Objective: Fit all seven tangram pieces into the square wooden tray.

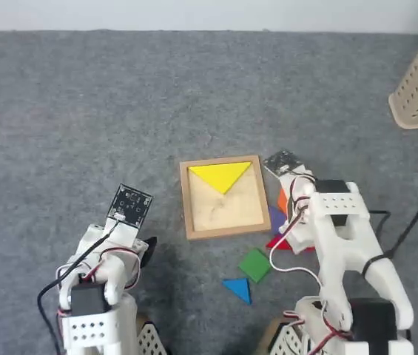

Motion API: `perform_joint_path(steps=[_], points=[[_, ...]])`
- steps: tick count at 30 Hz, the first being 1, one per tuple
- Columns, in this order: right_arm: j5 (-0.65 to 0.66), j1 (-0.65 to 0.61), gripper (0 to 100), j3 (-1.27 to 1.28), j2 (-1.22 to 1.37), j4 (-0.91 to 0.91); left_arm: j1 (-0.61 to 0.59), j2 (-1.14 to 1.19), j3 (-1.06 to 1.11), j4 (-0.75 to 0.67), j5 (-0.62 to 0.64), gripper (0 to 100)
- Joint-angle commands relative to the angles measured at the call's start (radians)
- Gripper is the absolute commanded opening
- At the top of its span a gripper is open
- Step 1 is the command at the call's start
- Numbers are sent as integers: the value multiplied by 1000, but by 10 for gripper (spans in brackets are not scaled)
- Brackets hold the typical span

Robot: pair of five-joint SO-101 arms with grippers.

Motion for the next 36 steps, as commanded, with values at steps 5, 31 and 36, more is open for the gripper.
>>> perform_joint_path(steps=[5, 31, 36], points=[[-192, 101, 166, -77, 166, -53, 5, -15, -8, 5, -8, 280], [-499, 27, 243, -227, 285, -24, 5, -15, -8, 5, -8, 280], [-451, 140, 243, -267, 286, -59, 5, -15, -8, 5, -8, 280]])
